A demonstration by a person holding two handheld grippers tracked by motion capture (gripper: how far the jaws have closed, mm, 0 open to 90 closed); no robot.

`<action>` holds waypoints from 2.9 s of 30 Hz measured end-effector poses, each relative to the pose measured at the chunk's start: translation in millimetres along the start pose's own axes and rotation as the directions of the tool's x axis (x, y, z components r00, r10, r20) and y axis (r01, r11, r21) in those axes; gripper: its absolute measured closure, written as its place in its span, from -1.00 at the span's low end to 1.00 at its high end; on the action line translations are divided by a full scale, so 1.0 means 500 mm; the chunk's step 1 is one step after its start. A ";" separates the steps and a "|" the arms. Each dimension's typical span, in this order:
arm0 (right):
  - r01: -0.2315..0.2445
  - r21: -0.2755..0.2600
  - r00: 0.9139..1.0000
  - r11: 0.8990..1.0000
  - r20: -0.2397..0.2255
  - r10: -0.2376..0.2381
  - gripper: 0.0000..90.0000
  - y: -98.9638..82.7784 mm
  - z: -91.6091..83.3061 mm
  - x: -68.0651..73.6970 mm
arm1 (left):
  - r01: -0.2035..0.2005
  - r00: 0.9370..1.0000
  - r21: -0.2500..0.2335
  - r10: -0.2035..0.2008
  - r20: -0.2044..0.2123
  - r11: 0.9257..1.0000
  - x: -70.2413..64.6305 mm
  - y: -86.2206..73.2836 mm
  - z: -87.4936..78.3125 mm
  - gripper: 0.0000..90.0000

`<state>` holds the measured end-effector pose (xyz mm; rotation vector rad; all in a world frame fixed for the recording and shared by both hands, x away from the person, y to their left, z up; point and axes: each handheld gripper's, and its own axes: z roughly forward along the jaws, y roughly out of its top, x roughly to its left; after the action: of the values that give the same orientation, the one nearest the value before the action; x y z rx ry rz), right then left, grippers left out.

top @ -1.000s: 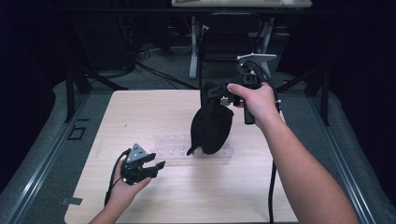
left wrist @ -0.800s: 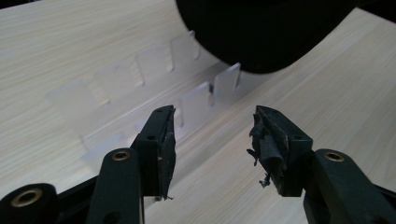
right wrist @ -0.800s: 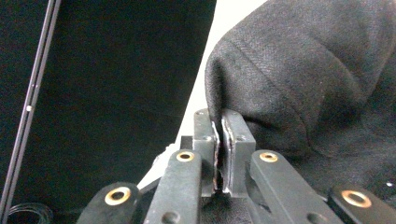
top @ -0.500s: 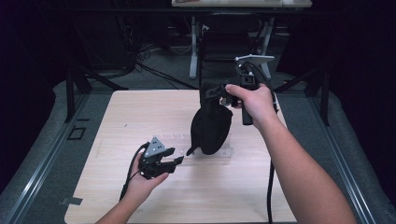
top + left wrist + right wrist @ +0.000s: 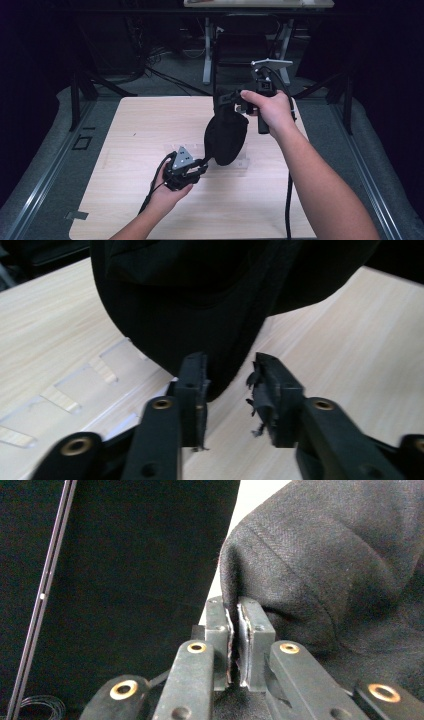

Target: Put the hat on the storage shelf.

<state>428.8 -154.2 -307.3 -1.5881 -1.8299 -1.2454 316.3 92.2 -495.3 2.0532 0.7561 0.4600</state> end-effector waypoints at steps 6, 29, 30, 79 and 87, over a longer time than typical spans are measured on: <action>0.002 -0.002 1.000 1.000 -0.006 -0.002 0.82 0.000 -0.002 0.000 | -0.002 1.000 0.000 0.002 -0.021 1.000 0.004 -0.004 0.000 0.80; 0.059 -0.013 0.998 0.998 -0.002 -0.059 0.63 -0.012 -0.041 0.017 | -0.010 1.000 0.000 0.010 -0.022 1.000 0.008 -0.011 0.000 0.83; 0.059 -0.019 0.998 0.998 -0.002 -0.060 0.63 -0.013 -0.043 0.017 | -0.009 1.000 -0.004 0.009 -0.022 1.000 0.008 -0.011 0.001 0.83; 0.168 -0.030 0.948 0.985 0.280 -0.153 0.54 -0.076 -0.101 -0.025 | 0.093 0.994 0.085 -0.088 -0.058 0.992 0.042 -0.109 0.011 0.53; 0.193 -0.027 0.926 0.981 0.335 -0.173 0.51 -0.102 -0.108 -0.052 | 0.117 0.991 0.081 -0.111 -0.076 0.990 0.057 -0.116 -0.022 0.31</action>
<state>375.2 -210.9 -317.7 -1.7818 -2.2121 -1.1741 311.4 142.7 -536.6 2.0682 0.9454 0.4451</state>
